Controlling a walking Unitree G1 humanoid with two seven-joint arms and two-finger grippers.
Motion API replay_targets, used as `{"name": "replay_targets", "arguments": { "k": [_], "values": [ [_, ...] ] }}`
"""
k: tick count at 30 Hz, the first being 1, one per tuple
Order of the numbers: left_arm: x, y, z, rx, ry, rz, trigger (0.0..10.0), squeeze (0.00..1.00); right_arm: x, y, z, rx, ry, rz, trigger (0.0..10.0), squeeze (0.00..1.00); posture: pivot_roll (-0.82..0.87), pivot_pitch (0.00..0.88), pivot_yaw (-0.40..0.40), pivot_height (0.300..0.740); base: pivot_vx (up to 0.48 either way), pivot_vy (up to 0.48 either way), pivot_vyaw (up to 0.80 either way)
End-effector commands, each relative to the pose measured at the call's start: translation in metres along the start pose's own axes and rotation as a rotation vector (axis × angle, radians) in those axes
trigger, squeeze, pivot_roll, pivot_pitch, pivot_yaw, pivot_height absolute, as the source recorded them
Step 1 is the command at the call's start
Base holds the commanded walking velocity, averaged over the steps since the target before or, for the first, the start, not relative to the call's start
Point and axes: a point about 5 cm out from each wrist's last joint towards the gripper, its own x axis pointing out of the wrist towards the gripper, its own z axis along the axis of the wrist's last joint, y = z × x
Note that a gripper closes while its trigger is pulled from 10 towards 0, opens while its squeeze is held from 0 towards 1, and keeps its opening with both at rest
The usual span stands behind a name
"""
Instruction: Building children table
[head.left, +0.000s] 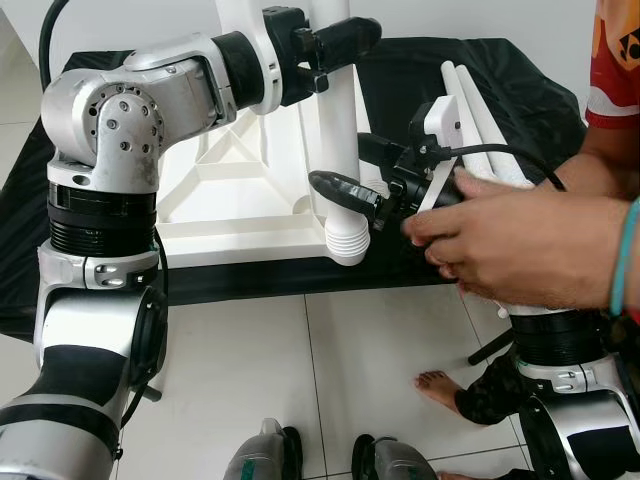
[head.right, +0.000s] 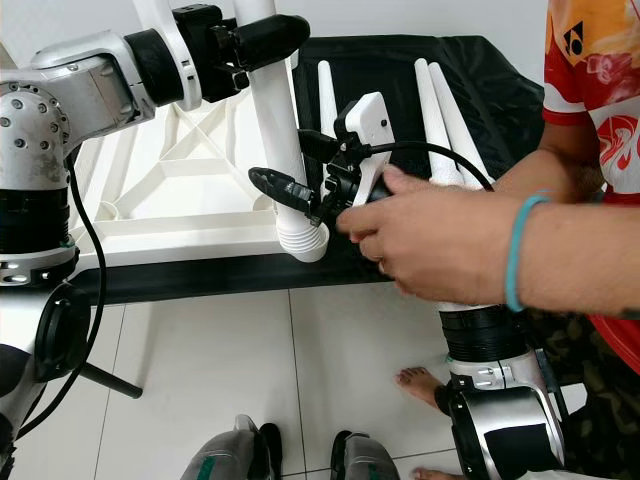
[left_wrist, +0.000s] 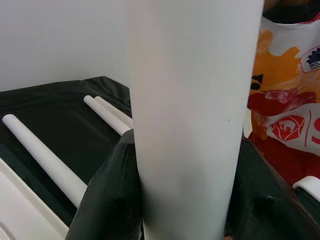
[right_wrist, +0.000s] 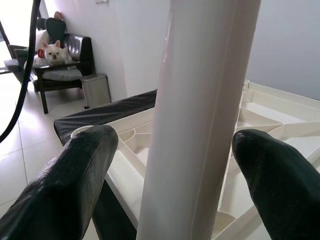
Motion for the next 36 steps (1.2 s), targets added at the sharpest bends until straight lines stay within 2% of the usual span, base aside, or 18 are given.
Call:
{"name": "replay_targets", "arguments": {
  "k": [1,36],
  "values": [
    [-0.0006,-0.0094,0.0031,0.017,-0.004,-0.124,10.0,0.0,-0.0004,0.0012,-0.0021,0.004,0.001,0.004,10.0,0.0,-0.03,0.11,0.006,0.74,0.0,0.0,0.0],
    [-0.0016,-0.0117,0.0068,0.026,-0.009,-0.134,10.0,0.0,-0.0009,0.0005,-0.0022,0.005,-0.001,-0.002,10.0,0.0,-0.03,0.114,0.007,0.74,0.0,0.0,0.0]
  ]
}}
